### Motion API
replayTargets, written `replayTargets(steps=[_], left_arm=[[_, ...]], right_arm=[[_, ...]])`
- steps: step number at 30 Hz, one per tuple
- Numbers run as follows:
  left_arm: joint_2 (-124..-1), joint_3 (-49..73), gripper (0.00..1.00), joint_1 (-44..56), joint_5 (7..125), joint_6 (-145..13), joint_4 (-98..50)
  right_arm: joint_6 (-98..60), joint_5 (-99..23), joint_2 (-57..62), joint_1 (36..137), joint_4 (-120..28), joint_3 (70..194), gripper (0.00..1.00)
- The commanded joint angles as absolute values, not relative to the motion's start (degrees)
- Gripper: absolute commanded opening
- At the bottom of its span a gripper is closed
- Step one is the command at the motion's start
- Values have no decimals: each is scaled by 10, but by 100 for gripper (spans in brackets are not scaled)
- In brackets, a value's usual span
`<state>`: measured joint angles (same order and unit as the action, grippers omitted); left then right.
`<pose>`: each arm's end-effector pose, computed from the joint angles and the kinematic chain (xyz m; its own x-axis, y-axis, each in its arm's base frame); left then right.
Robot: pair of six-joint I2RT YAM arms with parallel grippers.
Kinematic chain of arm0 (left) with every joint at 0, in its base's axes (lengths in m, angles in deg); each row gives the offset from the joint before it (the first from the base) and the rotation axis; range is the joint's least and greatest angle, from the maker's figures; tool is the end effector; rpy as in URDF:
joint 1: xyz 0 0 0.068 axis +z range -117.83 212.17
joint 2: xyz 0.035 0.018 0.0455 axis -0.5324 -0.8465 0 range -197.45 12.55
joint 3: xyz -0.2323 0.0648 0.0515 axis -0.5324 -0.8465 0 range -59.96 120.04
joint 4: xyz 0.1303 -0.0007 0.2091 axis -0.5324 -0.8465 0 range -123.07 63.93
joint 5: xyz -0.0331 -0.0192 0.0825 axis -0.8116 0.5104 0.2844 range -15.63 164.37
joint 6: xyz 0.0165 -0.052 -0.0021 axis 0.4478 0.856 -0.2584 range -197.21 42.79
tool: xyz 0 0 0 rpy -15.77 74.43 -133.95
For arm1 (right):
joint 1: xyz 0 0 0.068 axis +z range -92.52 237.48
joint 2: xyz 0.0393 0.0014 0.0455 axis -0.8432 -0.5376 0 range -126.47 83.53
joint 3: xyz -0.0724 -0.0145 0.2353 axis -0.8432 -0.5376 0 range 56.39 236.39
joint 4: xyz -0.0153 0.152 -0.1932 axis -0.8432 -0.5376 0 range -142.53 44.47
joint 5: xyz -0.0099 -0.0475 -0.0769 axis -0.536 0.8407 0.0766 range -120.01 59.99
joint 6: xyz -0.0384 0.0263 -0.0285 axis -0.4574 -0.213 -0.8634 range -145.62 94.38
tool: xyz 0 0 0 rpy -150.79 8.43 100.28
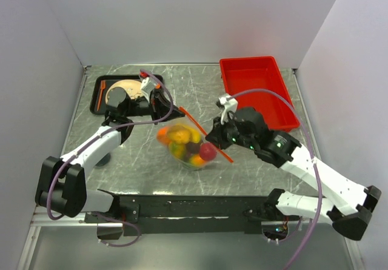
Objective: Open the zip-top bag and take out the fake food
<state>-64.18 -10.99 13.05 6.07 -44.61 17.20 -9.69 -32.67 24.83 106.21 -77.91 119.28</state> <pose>0.2539 -0.1240 0.3139 -0.3082 -0.1040 -0.9456 0.9508 0.0003 -0.3099 0.1426 0.1651 0.3402 -0.5131 -0.1690 -0.8415 -0.6624 0.7015 0.2630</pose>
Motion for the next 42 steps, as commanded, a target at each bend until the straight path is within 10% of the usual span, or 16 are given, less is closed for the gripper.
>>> replayTargets(steps=[1,15,25,42], left_arm=[[-630,-94,1,149,151,-477,150],[-638,-101,1,166,137,-464,184],[-647,-111,1,166,86,-452,214],[-659,-96,1,149,60,-470,192]], right_arm=[[-64,-301,304,1058,-821,1136,2],[-22,-268,414,1058,-874,1053,7],[-36,-240,396,1058,-870,1124,65],[-124,-250,232,1016,-757,1253,61]])
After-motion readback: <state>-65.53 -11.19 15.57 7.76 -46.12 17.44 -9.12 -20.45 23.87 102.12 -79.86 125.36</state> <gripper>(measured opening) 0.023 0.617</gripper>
